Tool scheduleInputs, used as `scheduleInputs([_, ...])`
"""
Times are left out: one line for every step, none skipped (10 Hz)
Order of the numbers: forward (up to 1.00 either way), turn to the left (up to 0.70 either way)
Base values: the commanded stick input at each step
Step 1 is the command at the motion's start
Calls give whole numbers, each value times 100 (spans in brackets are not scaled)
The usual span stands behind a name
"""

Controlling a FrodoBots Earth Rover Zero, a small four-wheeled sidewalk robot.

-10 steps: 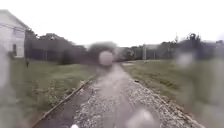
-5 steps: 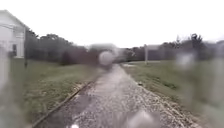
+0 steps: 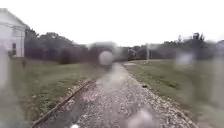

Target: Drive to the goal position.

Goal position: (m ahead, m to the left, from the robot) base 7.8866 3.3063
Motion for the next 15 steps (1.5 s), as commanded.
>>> scheduleInputs([70, 0])
scheduleInputs([70, 0])
scheduleInputs([70, 0])
scheduleInputs([70, 0])
scheduleInputs([70, 0])
scheduleInputs([70, 0])
scheduleInputs([70, 0])
scheduleInputs([70, 0])
scheduleInputs([70, 0])
scheduleInputs([70, 0])
scheduleInputs([70, 0])
scheduleInputs([70, 0])
scheduleInputs([70, 0])
scheduleInputs([70, 0])
scheduleInputs([70, 0])
